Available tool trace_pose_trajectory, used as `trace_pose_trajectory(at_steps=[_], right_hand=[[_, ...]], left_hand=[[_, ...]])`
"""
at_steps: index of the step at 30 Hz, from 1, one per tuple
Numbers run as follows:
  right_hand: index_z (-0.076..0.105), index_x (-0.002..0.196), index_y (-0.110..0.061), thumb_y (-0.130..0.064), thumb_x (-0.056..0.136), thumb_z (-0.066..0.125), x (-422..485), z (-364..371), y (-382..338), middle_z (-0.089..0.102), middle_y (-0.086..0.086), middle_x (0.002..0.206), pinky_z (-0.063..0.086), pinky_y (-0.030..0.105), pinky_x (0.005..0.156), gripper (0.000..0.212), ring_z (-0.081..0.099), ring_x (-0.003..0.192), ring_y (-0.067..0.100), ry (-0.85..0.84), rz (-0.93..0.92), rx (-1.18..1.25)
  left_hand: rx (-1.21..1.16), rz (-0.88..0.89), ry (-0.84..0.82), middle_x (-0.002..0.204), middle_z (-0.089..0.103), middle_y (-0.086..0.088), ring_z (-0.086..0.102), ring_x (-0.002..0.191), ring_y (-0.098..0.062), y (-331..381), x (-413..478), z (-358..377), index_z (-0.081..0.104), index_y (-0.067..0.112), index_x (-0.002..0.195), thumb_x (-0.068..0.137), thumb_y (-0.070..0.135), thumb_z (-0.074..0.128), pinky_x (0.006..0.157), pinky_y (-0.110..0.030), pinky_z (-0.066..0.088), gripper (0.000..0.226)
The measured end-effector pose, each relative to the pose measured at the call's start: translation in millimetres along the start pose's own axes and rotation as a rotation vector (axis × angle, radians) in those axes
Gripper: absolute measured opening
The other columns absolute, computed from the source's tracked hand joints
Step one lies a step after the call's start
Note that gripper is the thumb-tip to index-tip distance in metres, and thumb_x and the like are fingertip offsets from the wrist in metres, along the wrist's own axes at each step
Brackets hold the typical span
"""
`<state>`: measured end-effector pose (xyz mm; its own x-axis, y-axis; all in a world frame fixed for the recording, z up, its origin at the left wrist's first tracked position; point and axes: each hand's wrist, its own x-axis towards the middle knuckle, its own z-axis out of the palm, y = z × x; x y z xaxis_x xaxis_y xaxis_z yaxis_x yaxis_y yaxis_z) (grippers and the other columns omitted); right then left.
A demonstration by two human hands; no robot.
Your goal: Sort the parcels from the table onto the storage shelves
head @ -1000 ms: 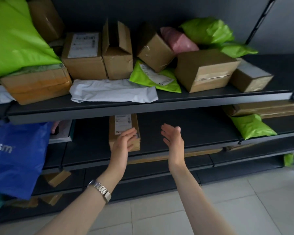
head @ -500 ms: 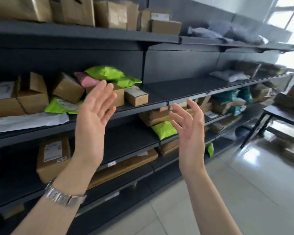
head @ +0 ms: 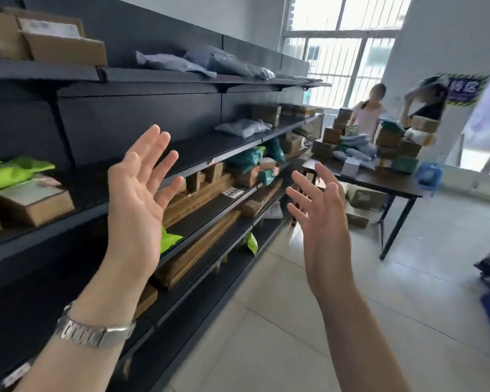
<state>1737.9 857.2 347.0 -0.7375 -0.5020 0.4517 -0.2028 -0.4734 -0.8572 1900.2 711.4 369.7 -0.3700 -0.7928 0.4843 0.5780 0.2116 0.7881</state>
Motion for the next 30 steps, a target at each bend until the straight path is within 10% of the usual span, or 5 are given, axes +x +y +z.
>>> trace_pose_trajectory(at_steps=[7, 13, 30], right_hand=[[0.048, 0.135, -0.038, -0.027, 0.108, 0.021, 118, -48, 27, 0.054, 0.005, 0.15, 0.046, 0.043, 0.108, 0.04, 0.059, 0.131, 0.024, 0.066, -0.075, 0.019], [0.051, 0.134, -0.041, -0.056, 0.096, 0.041, 235, -53, 32, 0.058, -0.003, 0.146, 0.043, 0.043, 0.11, 0.042, 0.059, 0.13, 0.017, 0.212, -0.166, -0.102], [0.057, 0.124, -0.049, -0.054, 0.093, 0.035, 480, -232, 162, 0.06, -0.008, 0.145, 0.039, 0.034, 0.108, 0.038, 0.056, 0.132, 0.011, 0.478, -0.19, -0.166]], left_hand=[[-0.083, 0.032, -0.141, 0.142, 0.065, 0.013, 0.059, 0.133, -0.008, -78, 161, 33, 0.055, 0.034, 0.141, 0.105, 0.038, 0.022, 0.11, -0.045, 0.043, 0.049], [-0.2, -0.007, -0.299, 0.139, 0.067, 0.012, 0.06, 0.131, -0.009, -137, 261, 114, 0.061, 0.036, 0.133, 0.098, 0.039, 0.027, 0.109, -0.04, 0.043, 0.049], [-0.177, -0.16, -0.511, 0.143, 0.062, 0.016, 0.061, 0.127, -0.001, -400, 433, 347, 0.058, 0.044, 0.128, 0.095, 0.043, 0.03, 0.107, -0.038, 0.047, 0.043]])
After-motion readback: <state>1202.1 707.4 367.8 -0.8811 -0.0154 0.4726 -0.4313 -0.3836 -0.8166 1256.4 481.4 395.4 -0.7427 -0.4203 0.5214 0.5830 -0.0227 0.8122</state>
